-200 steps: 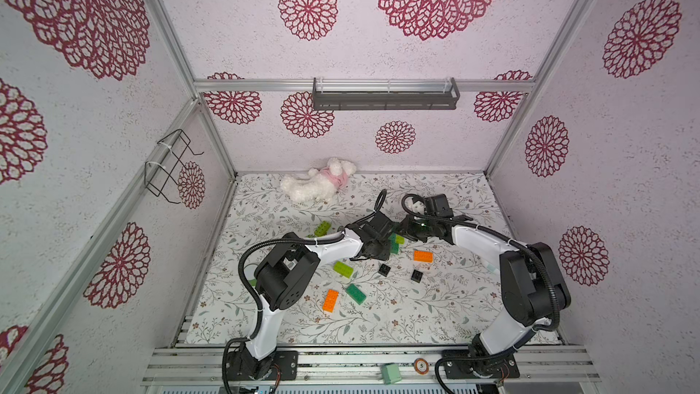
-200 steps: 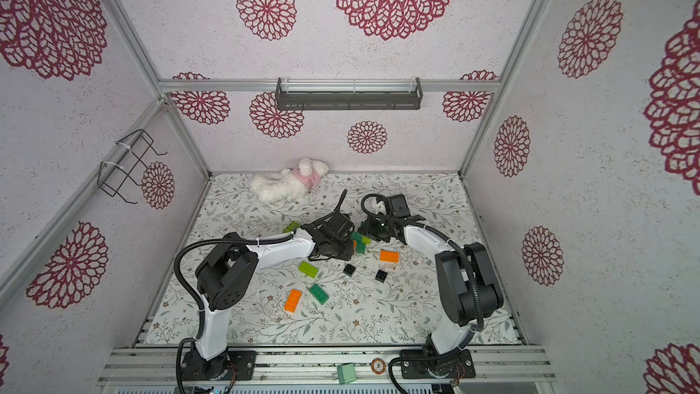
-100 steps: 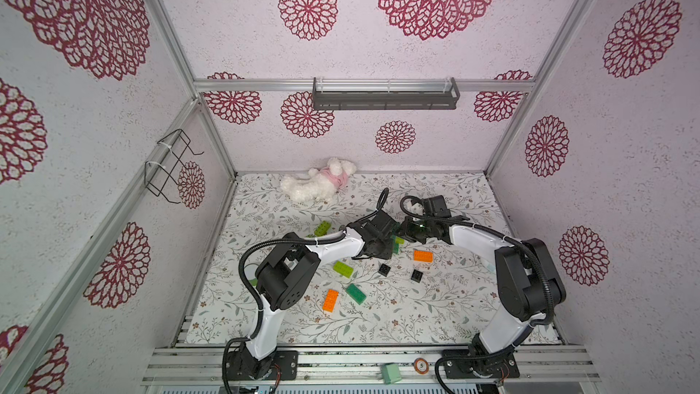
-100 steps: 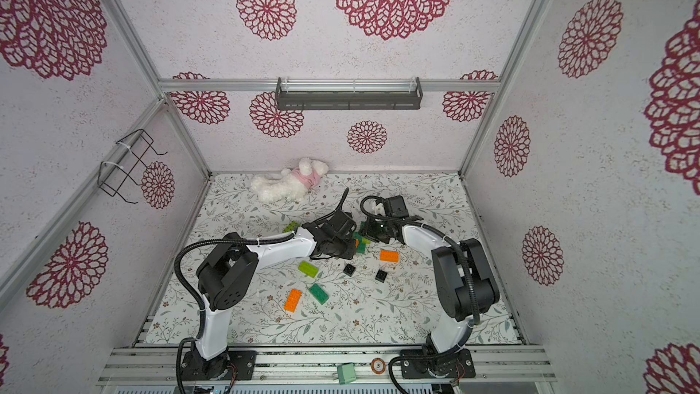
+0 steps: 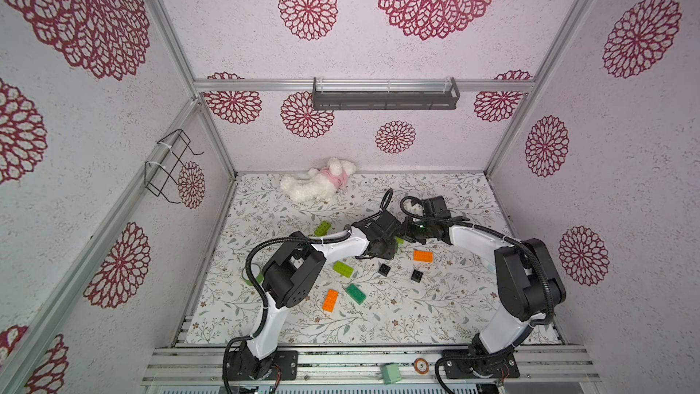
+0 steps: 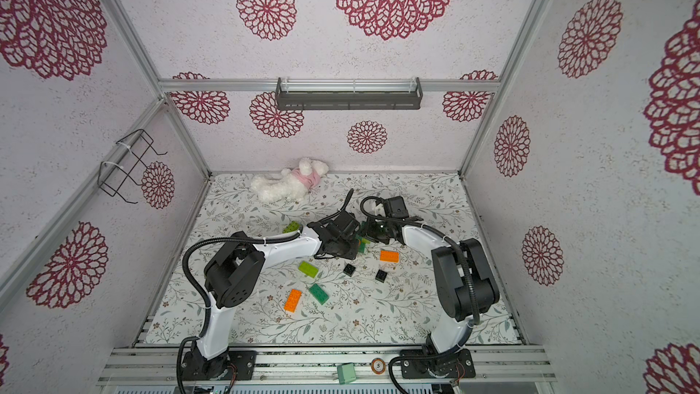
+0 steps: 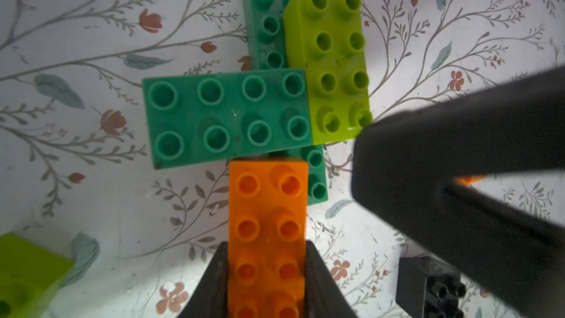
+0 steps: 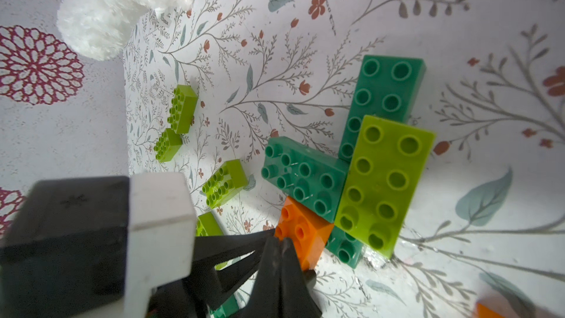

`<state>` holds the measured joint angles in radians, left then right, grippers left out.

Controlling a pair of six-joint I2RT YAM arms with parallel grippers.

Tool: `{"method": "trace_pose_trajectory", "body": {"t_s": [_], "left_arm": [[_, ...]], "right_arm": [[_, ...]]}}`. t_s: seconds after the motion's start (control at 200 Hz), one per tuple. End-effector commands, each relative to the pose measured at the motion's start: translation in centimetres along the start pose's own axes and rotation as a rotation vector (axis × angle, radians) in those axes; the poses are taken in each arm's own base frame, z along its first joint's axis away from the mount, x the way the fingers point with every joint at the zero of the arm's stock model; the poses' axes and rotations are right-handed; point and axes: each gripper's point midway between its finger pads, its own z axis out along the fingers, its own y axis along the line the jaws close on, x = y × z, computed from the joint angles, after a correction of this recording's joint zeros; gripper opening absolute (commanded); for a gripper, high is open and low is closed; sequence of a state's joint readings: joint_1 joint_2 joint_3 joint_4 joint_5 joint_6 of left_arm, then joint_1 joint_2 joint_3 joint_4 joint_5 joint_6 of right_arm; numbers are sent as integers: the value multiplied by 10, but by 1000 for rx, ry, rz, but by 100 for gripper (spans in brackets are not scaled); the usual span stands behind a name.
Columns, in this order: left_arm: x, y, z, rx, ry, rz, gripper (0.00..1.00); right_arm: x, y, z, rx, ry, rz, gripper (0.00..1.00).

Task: Assemble a small pinwheel with lego
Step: Assemble the lego brick with the lego brick.

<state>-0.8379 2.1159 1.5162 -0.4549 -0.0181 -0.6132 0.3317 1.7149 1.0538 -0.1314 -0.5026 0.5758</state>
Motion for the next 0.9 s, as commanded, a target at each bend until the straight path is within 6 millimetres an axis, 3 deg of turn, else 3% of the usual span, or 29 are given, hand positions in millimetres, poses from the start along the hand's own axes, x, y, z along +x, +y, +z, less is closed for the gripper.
{"method": "trace_pose_trajectory", "body": {"t_s": [0.0, 0.335, 0.896], "left_arm": [[0, 0, 3, -20, 3, 11, 23], [-1, -2, 6, -20, 9, 21, 24], [2, -2, 9, -65, 14, 82, 26]], "right_arm": [[2, -2, 4, -10, 14, -4, 4], [5, -1, 13, 0, 31, -11, 2], [8, -18, 22, 112, 39, -24, 0]]}}
